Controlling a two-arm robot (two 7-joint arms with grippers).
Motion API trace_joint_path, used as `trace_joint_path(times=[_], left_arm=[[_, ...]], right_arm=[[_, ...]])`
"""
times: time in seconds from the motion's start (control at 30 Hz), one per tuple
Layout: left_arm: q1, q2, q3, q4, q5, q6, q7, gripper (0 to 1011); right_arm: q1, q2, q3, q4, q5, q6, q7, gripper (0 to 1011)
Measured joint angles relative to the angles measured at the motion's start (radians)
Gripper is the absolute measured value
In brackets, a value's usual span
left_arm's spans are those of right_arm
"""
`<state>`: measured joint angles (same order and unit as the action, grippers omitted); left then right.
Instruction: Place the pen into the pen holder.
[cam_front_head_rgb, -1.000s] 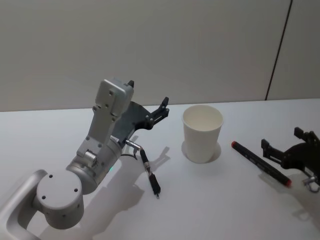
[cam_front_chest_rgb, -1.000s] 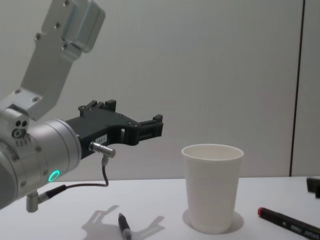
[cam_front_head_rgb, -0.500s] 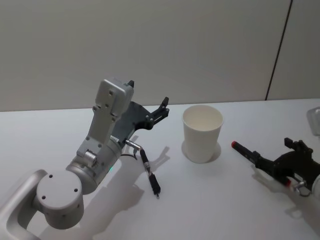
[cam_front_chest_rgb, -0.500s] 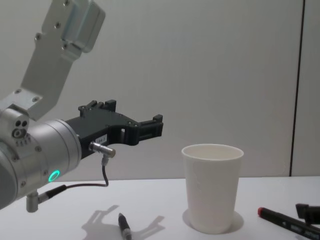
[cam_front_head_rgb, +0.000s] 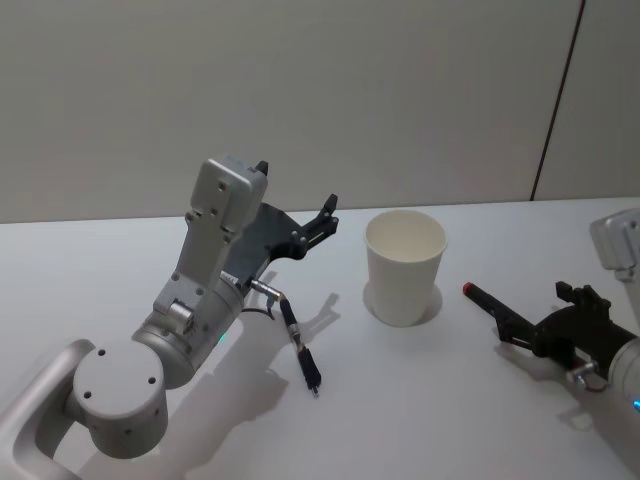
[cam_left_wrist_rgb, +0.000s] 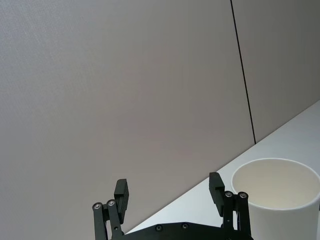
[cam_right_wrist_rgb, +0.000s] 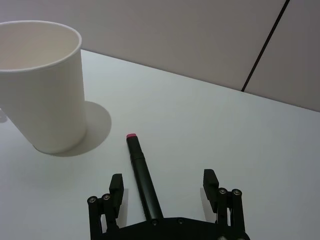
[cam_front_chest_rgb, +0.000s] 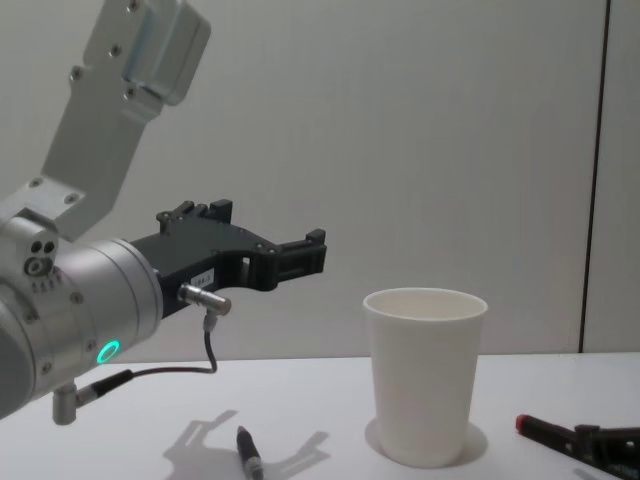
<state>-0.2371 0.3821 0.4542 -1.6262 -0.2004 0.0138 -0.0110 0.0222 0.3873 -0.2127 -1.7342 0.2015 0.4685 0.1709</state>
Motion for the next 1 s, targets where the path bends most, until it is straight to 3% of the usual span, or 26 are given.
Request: trace_joint_path(times=[1.0], left_arm=[[0.000,0.000,0.000,0.000,0.000,0.000,0.000,1001]], right_arm=[[0.044,-0.038,-0.017,0.054,-0.019,0.053,0.038,1001]])
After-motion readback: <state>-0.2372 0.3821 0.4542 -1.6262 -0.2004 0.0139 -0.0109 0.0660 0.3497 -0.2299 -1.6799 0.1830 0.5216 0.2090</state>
